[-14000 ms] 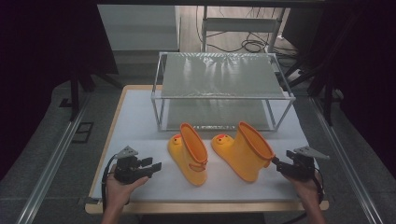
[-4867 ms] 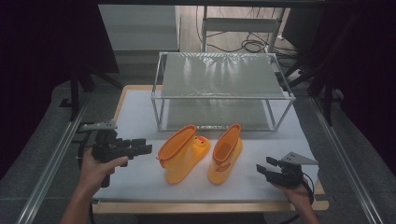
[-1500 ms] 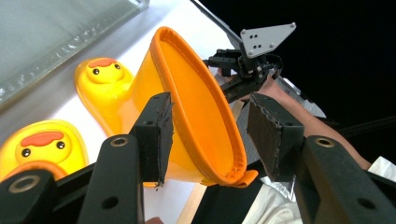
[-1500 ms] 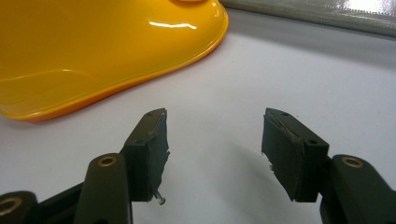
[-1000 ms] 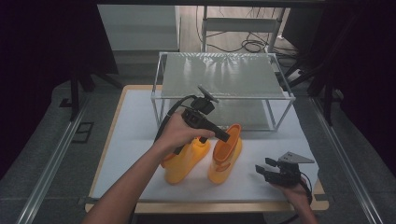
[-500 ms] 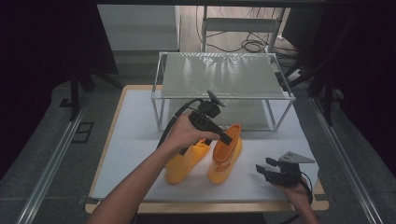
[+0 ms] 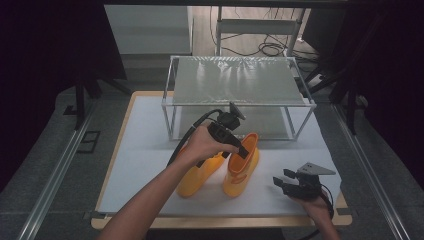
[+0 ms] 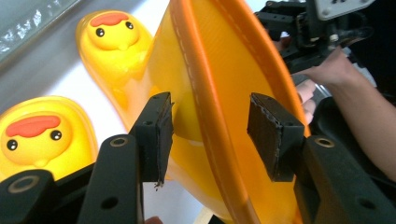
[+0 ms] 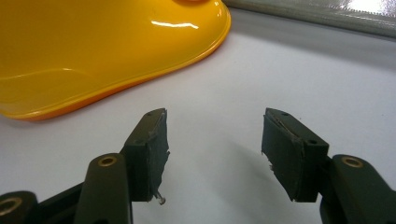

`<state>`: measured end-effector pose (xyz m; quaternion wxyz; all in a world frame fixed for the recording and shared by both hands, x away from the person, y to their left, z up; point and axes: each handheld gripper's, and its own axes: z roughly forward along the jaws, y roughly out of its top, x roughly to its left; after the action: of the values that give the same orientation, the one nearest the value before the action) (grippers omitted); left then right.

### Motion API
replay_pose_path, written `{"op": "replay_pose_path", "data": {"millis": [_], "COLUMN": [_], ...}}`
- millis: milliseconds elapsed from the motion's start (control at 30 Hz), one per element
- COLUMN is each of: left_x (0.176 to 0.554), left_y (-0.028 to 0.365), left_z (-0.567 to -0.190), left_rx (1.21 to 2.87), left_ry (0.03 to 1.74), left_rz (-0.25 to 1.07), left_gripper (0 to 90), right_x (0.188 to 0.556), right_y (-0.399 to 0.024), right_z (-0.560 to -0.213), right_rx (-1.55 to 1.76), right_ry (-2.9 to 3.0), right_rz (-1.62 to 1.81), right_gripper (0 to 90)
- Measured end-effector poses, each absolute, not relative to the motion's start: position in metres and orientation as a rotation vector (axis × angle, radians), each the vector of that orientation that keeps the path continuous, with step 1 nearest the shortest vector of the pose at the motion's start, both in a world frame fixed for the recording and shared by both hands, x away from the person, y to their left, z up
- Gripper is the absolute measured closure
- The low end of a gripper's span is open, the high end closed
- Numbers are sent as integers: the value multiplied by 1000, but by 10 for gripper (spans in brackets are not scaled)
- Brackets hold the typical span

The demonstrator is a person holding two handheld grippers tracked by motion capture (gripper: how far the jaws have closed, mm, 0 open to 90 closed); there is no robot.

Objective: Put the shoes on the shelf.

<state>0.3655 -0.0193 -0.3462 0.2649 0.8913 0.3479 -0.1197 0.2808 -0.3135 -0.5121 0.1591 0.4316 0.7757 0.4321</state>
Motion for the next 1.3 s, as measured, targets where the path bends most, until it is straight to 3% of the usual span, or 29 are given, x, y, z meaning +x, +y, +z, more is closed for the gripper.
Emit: {"op": "replay_pose_path", "data": {"millis": [167, 400, 800, 1067, 1300], "left_x": [366, 366, 365, 347, 331], "left_y": [-24, -23, -12, 17, 44], "left_z": [-352, -353, -335, -311, -324], "left_rx": [2440, 2456, 2382, 2333, 2370], "left_ry": [961, 997, 986, 951, 932], "left_rz": [-287, -229, -241, -187, -144], "left_gripper": [558, 853, 867, 868, 867], "right_x": [281, 282, 282, 281, 281], "right_y": [-314, -315, -320, -321, -320], "right_z": [-512, -512, -511, -509, -509], "right_rx": [1234, 1246, 1270, 1271, 1274], "right_ry": [2213, 2210, 2180, 2166, 2169], "right_rz": [1240, 1227, 1232, 1233, 1233], "right_gripper": [405, 409, 421, 421, 421]}}
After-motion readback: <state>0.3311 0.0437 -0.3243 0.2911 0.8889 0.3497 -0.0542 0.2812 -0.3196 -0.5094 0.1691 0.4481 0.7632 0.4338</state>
